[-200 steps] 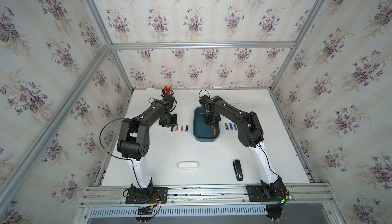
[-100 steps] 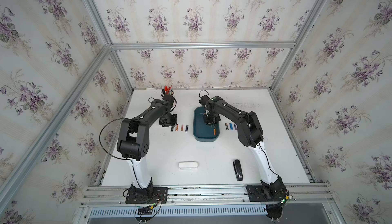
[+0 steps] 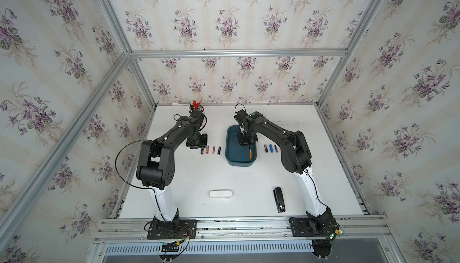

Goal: Take the batteries out of the storage box
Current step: Pick up the battery from the storage box.

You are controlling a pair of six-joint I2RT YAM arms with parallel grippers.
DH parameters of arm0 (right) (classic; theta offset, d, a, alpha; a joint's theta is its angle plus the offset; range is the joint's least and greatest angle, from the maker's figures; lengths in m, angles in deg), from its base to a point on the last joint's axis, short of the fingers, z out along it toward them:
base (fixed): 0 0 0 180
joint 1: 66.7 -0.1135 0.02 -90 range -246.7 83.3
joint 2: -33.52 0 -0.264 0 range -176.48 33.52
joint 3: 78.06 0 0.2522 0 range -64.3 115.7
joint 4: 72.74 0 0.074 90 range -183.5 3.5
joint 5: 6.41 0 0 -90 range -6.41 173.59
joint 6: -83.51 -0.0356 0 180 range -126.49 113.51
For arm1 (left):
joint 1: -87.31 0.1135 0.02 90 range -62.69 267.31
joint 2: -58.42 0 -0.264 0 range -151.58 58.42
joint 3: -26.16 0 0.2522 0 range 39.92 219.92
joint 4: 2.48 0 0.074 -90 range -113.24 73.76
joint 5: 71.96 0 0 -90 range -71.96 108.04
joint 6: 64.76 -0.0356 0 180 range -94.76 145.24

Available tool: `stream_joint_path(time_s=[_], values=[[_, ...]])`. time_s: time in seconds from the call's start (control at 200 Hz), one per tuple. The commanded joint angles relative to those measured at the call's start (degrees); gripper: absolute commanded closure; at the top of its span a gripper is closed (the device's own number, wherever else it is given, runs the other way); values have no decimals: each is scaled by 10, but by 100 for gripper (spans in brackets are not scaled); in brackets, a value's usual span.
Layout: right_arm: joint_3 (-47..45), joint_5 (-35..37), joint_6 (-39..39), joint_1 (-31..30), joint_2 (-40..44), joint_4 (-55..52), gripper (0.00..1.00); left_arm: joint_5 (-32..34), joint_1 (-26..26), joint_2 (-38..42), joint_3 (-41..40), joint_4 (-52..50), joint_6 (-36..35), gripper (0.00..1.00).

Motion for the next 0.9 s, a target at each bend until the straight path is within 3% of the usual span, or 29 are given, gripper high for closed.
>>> stream_joint_path(time_s=[0.0, 0.425, 0.525, 0.894], values=[[-1, -15, 7, 3, 14, 7, 92, 3, -1, 5, 4, -12, -2, 61], [-2, -23, 19, 40, 97, -10, 92, 3, -3, 4, 13, -19, -1, 61], [-13, -14, 30, 85, 117, -20, 92, 2, -3, 1, 16, -18, -1, 60], [-208, 43, 72, 213, 216, 25, 92, -2, -9, -11, 21, -15, -1, 60]])
